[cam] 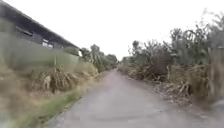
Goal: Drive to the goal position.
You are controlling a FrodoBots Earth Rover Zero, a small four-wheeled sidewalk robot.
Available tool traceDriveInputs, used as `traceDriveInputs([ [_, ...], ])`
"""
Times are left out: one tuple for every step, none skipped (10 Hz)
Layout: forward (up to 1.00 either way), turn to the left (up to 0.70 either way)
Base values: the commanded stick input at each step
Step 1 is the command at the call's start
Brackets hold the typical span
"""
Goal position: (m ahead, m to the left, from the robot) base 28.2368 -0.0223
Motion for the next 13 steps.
traceDriveInputs([
  [1.0,0.0],
  [1.0,0.0],
  [1.0,0.0],
  [1.0,0.0],
  [1.0,0.0],
  [1.0,-0.39],
  [1.0,-0.33],
  [1.0,-0.28],
  [1.0,0.0],
  [1.0,0.0],
  [1.0,0.0],
  [1.0,0.0],
  [1.0,0.0],
])
